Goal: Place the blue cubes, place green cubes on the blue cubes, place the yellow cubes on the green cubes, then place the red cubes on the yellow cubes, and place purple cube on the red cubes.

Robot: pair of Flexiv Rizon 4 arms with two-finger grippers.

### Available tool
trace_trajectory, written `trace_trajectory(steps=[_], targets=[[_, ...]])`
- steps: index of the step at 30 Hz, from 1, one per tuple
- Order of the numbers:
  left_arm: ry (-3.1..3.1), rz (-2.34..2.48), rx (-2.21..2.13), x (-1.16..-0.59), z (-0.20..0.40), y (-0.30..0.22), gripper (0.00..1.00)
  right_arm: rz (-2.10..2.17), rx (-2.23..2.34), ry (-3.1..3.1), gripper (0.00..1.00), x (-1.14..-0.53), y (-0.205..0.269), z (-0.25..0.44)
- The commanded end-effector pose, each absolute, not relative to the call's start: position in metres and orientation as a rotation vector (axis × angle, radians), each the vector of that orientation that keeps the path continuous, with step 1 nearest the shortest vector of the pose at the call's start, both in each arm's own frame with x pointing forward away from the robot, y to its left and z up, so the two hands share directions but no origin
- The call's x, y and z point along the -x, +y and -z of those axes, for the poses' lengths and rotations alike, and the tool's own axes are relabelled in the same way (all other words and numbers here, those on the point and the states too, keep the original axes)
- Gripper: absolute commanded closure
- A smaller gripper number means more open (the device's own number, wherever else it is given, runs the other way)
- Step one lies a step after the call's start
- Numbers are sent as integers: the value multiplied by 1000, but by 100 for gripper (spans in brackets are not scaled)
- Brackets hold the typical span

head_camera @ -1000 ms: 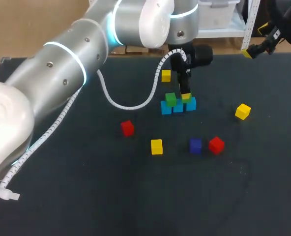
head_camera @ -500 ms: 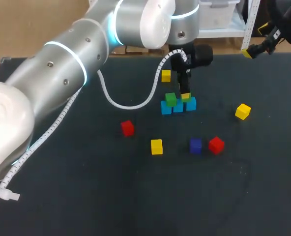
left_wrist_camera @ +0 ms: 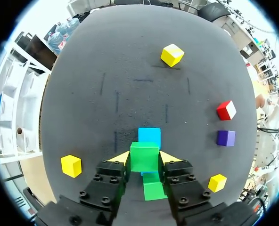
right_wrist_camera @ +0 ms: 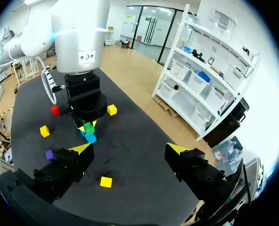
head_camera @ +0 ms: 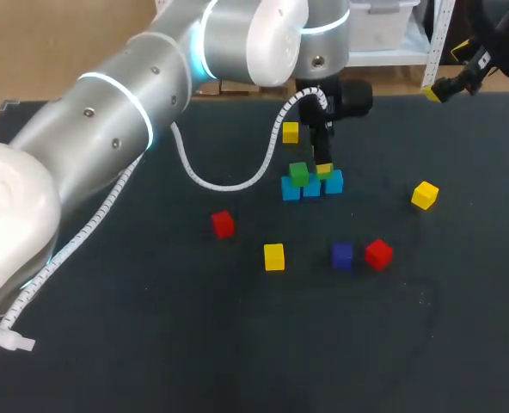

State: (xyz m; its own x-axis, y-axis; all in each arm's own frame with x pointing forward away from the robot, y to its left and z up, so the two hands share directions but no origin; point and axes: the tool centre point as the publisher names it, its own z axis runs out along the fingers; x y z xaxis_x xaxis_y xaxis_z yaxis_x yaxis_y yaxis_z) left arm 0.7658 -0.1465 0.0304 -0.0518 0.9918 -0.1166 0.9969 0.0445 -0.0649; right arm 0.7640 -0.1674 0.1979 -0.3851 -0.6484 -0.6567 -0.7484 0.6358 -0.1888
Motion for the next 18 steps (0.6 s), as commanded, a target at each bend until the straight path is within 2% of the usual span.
trace_trajectory(steps=[1, 3, 4, 5, 6, 7, 8, 13, 18], targets=[[2236, 195, -2137, -763, -31, -145, 76, -179, 1085, 2137, 0, -764, -167, -198], [2235, 196, -2139, -763, -31, -146, 63, -179, 1085, 2137, 0, -764, -167, -198], [2235, 197, -2138, -762, -31, -146, 62, -179, 1085, 2137, 0, -764, -167, -198], [2236, 197, -2138, -762, -32, -146, 64, -179, 1085, 2137, 0, -764, -167, -198], [2236, 198, -2138, -762, -32, -146, 77, -179, 1085, 2137, 0, -764, -167, -198], [2236, 197, -2138, -762, -32, -146, 84, -179, 1085, 2137, 0, -764, -167, -198], [2236, 197, -2138, -761, -33, -146, 86, -179, 1085, 2137, 0, -764, -167, -198], [2236, 196, -2135, -759, -34, -145, 93, -179, 1085, 2137, 0, -764, -167, -198], [2238, 195, -2137, -758, -33, -144, 92, -179, 1085, 2137, 0, -764, -167, -198]])
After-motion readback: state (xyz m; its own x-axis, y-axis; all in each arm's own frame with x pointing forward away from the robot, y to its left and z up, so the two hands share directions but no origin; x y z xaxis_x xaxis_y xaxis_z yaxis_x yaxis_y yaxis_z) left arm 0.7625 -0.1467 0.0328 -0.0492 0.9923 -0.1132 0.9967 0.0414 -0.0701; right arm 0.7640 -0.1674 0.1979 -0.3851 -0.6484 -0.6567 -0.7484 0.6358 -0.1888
